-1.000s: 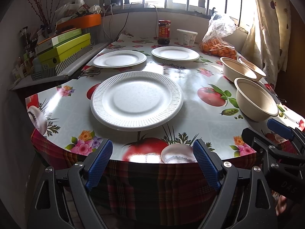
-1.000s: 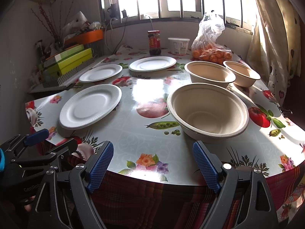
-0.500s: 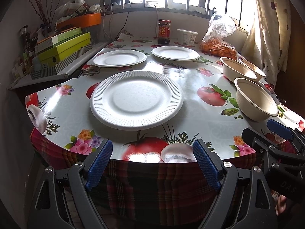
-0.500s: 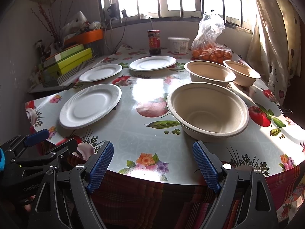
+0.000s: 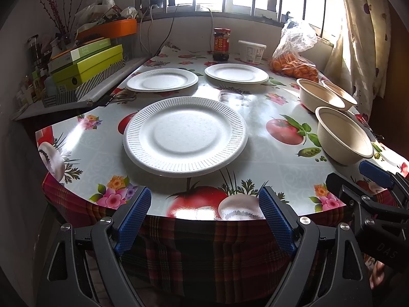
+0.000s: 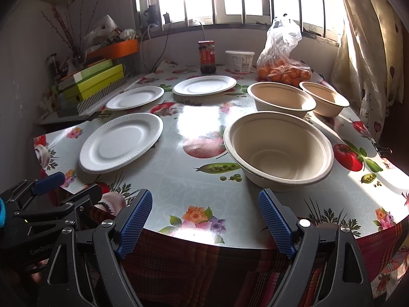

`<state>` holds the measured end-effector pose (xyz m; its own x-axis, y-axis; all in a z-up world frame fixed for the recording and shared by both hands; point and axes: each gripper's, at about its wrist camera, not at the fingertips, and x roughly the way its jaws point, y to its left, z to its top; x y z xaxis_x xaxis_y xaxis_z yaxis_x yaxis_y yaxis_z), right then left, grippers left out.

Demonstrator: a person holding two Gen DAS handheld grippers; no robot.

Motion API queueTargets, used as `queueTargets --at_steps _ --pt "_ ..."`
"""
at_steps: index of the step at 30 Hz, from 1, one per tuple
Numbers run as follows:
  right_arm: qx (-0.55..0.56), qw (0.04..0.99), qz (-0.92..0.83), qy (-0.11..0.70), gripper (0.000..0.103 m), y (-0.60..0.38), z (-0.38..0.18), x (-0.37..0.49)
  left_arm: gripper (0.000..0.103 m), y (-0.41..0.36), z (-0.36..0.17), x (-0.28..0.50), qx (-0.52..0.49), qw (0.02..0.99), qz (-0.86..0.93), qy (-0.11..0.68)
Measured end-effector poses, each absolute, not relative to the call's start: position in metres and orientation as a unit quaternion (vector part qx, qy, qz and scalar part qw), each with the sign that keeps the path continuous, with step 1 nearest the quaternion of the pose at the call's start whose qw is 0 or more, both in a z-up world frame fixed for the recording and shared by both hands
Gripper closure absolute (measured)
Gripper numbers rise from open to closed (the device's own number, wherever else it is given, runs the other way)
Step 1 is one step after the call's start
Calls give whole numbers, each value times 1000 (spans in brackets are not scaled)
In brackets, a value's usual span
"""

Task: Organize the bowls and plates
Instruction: 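Move the open right gripper to the rim of the nearest white paper plate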

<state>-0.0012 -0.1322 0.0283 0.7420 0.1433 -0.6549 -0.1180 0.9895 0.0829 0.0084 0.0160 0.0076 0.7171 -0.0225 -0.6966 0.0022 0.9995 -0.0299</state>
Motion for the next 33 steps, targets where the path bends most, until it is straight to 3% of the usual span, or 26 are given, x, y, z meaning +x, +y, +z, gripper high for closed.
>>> queueTargets --at_steps 8,24,33 --pt "12 936 81 341 17 -132 46 6 16 32 26 16 -11 934 5 358" --pt "11 940 178 290 17 -133 164 89 16 125 88 74 -41 941 45 332" --pt "-22 919 226 323 17 -105 172 157 16 160 83 104 -95 927 51 358"
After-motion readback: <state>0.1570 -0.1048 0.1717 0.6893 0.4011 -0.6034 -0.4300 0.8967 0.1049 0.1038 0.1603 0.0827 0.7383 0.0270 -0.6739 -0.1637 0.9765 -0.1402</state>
